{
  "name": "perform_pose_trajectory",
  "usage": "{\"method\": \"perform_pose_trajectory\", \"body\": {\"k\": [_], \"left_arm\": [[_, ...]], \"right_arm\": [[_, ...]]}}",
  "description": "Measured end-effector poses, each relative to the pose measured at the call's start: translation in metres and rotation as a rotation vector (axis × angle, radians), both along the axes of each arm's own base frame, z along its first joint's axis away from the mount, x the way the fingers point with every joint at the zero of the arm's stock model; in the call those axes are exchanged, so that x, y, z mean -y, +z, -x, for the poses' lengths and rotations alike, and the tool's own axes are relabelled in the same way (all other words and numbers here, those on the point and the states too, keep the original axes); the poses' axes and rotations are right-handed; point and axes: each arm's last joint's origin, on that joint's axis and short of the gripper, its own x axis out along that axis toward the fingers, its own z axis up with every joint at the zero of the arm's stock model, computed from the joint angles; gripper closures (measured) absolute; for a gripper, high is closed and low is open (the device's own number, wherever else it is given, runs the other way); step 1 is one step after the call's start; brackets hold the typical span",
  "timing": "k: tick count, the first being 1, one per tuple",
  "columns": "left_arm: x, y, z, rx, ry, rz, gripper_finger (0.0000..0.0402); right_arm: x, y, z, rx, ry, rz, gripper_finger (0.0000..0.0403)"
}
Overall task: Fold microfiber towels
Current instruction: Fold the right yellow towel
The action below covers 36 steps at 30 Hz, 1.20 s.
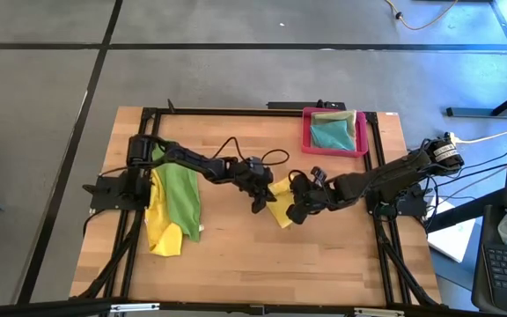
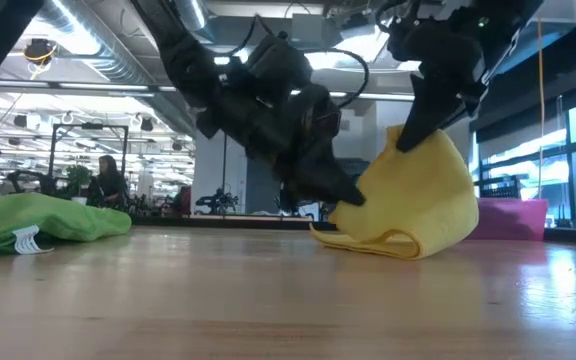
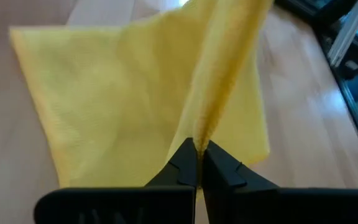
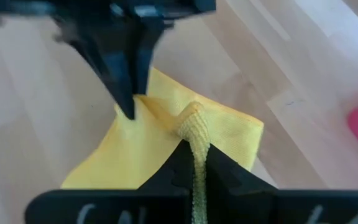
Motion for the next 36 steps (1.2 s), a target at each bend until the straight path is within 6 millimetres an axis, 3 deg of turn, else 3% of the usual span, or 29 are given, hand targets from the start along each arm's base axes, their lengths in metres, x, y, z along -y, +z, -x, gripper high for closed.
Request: {"method": "perform_pose_trajectory", "body": {"k": [8,23,28,36], "left_arm": [[-0.007,0.029,0.011,-0.036,0.094,-0.069,0.0401],[-0.033,0.011,0.019,-0.158,0.194,-0.13,0.0401],[-0.048,0.012,0.021,-0.15,0.211,-0.139,0.0401],[-0.058,0.012,0.023,-0.13,0.182,-0.149,0.04]], "right_arm": [[0.013,-0.002,0.002,-0.067,-0.019,0.031,0.0365],[0.049,-0.003,-0.001,-0.105,-0.104,0.079,0.0343],[0.049,-0.008,0.004,-0.17,-0.077,-0.048,0.0341],[0.031,-0.038,0.02,-0.237,-0.059,-0.36,0.0341]]}}
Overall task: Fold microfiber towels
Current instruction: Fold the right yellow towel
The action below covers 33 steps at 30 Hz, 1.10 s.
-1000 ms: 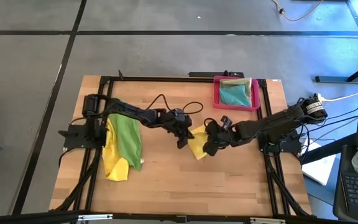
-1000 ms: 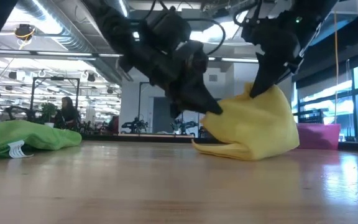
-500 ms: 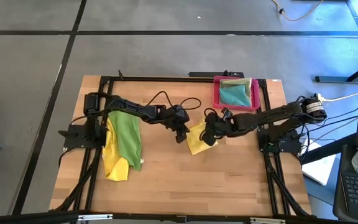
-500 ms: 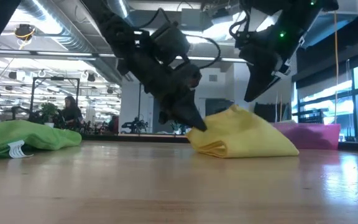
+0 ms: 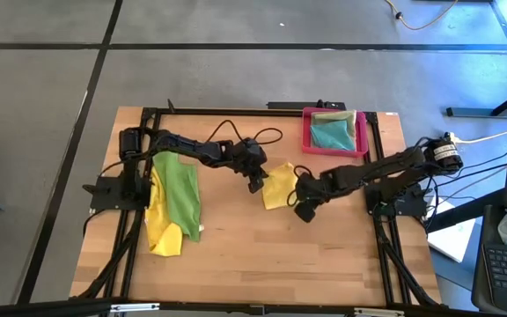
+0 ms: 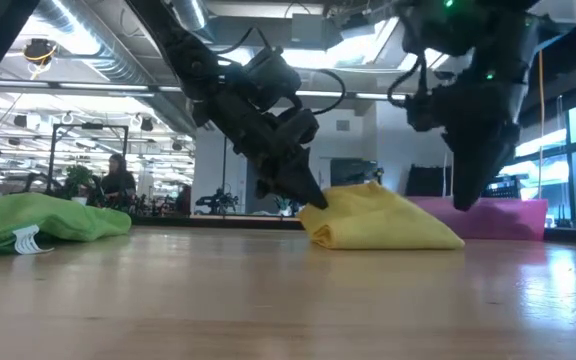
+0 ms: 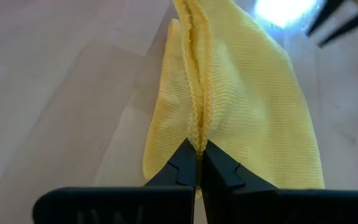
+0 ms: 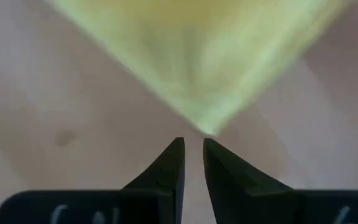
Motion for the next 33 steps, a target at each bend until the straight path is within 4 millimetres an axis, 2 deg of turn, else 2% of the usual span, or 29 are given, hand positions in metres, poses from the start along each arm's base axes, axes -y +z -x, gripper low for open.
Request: {"method": "perform_pose_trajectory", "body": {"k": [4,8,11,14,17,19,24,26,33], "left_arm": [[0.0,0.0,0.0,0.004,-0.019,0.014,0.04],[0.003,0.0,-0.001,0.006,-0.03,0.017,0.04],[0.007,0.001,-0.002,0.014,-0.04,0.015,0.04],[0.01,0.001,-0.003,0.018,-0.049,0.013,0.04],[0.01,0.001,-0.003,0.016,-0.05,0.014,0.04],[0.01,0.001,-0.003,0.014,-0.048,0.013,0.04],[0.009,0.001,-0.003,0.012,-0.034,0.001,0.04],[0.009,0.001,-0.003,0.014,-0.031,-0.003,0.04],[0.008,0.001,-0.003,0.013,-0.001,-0.032,0.04]], "right_arm": [[-0.011,0.009,-0.01,0.12,0.052,0.083,0.0341],[-0.011,0.017,-0.02,0.241,-0.008,0.243,0.0341],[-0.008,0.005,-0.024,0.26,-0.056,0.313,0.0341],[-0.004,-0.022,-0.025,0.221,-0.084,0.243,0.0341],[-0.005,-0.033,-0.027,0.176,-0.071,0.111,0.0342],[-0.008,-0.034,-0.024,0.124,-0.09,0.084,0.0349],[-0.018,-0.024,-0.018,0.053,-0.075,0.16,0.0392],[-0.019,-0.023,-0.018,0.047,-0.071,0.166,0.0397],[-0.016,-0.024,-0.018,0.046,-0.093,0.174,0.0338]]}}
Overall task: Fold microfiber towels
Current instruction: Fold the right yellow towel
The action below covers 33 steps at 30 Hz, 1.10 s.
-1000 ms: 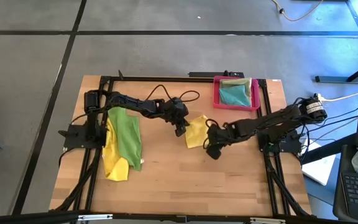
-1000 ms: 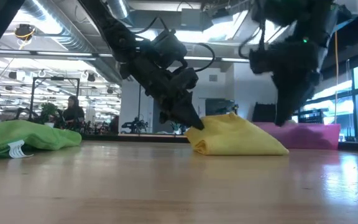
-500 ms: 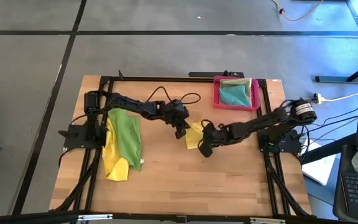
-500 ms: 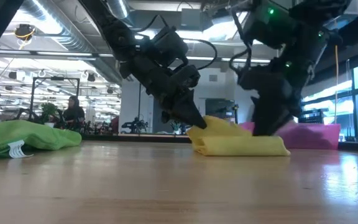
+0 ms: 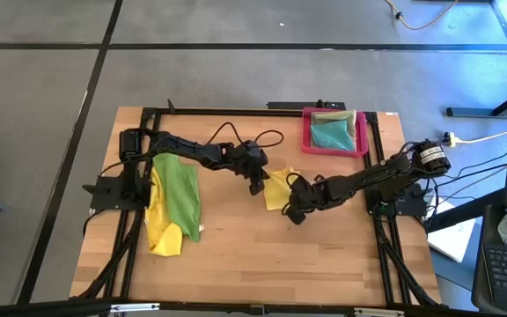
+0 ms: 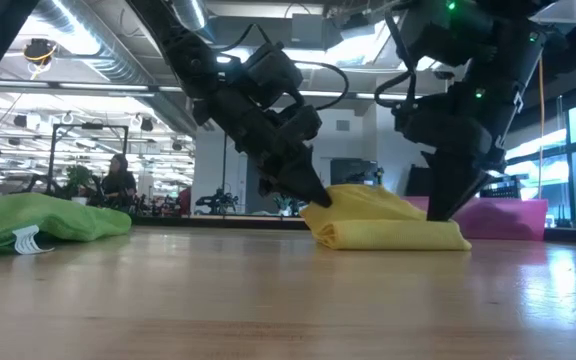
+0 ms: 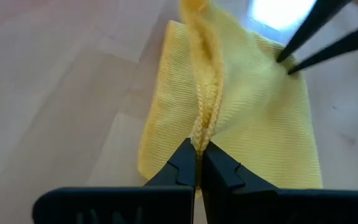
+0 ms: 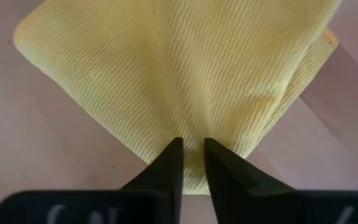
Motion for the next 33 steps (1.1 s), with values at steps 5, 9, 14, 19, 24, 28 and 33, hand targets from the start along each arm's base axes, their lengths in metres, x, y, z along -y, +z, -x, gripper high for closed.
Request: {"method": "perform_pose_trajectory", "body": {"k": [5,9,14,19,24,28,33], "left_arm": [[-0.002,-0.004,-0.001,-0.014,0.042,-0.026,0.0392],[-0.002,-0.018,0.001,-0.082,0.081,-0.013,0.037],[0.001,-0.021,-0.002,-0.064,0.052,0.005,0.035],[0.006,-0.011,-0.012,-0.015,0.034,-0.001,0.0347],[0.013,0.004,-0.024,0.036,0.014,-0.012,0.0346],[0.019,0.013,-0.031,0.069,0.002,-0.032,0.0346],[0.023,0.012,-0.031,0.052,-0.004,-0.062,0.0346]], "right_arm": [[0.003,0.0,-0.002,0.02,-0.049,-0.015,0.0297],[0.002,0.002,-0.007,0.079,-0.059,-0.049,0.0277],[0.0,0.004,-0.013,0.135,-0.042,-0.1,0.0266],[0.002,0.012,-0.017,0.131,-0.016,-0.036,0.0265],[0.014,0.015,-0.018,0.103,-0.015,0.036,0.0265],[0.021,0.015,-0.012,0.053,-0.085,0.012,0.0265],[0.023,0.02,-0.003,-0.03,-0.087,0.053,0.0265]]}}
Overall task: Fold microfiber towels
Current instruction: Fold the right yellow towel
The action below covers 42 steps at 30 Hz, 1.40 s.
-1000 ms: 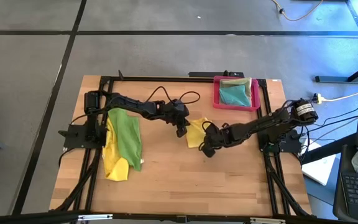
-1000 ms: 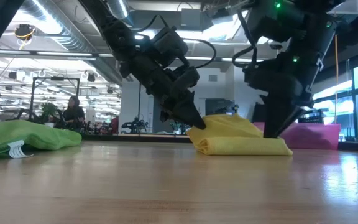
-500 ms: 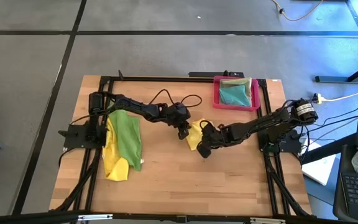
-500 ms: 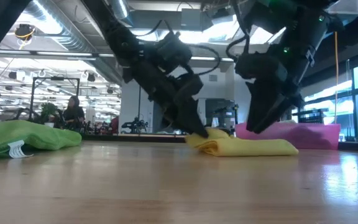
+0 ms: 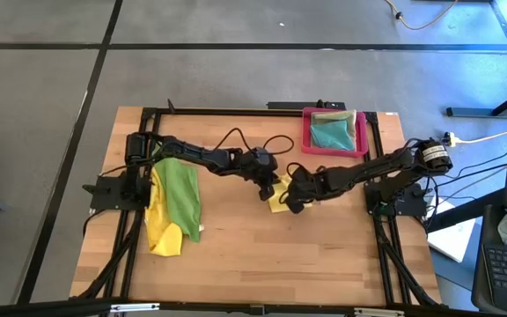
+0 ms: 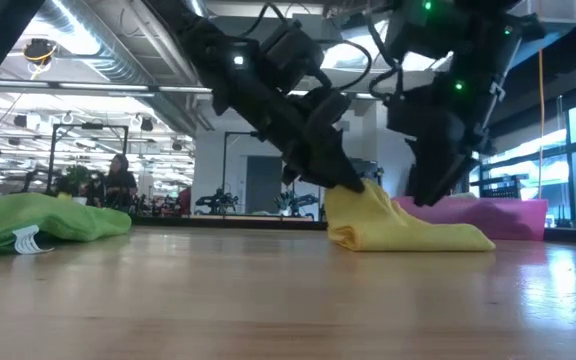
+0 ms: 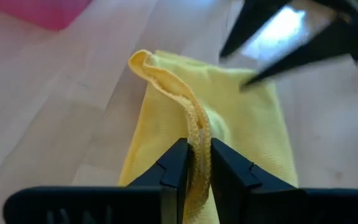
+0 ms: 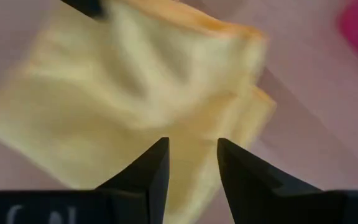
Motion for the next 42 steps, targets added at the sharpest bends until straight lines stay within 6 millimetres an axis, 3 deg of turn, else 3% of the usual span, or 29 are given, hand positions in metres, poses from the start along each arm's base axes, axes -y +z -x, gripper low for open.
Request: {"method": "perform_pose_trajectory", "body": {"k": [7,12,15,21,25,29,34,42], "left_arm": [[-0.002,-0.006,0.0,-0.026,0.018,-0.013,0.0346],[-0.002,-0.007,0.0,-0.028,0.004,0.0,0.0346],[-0.001,-0.007,0.0,-0.028,0.005,0.014,0.0347],[0.0,-0.007,0.0,-0.026,-0.013,0.028,0.0371],[0.001,-0.007,0.0,-0.023,-0.044,0.046,0.0397],[0.004,-0.004,-0.001,-0.008,-0.066,0.053,0.0398],[0.013,0.004,-0.004,0.057,-0.132,0.03,0.04],[0.027,0.028,-0.019,0.088,-0.161,-0.025,0.0401]], "right_arm": [[0.008,-0.006,0.017,-0.104,-0.077,0.044,0.0265],[0.014,0.023,0.033,0.124,-0.237,0.159,0.0264],[0.022,0.033,0.047,0.266,-0.279,0.088,0.0264],[0.043,0.027,0.069,0.398,-0.039,-0.312,0.0265],[0.055,0.03,0.08,0.371,0.126,-0.217,0.0265],[0.063,0.042,0.074,0.402,0.332,-0.062,0.0265],[0.079,0.031,0.074,0.32,0.298,-0.04,0.026],[0.098,0.018,0.067,0.36,0.514,-0.134,0.0162]]}}
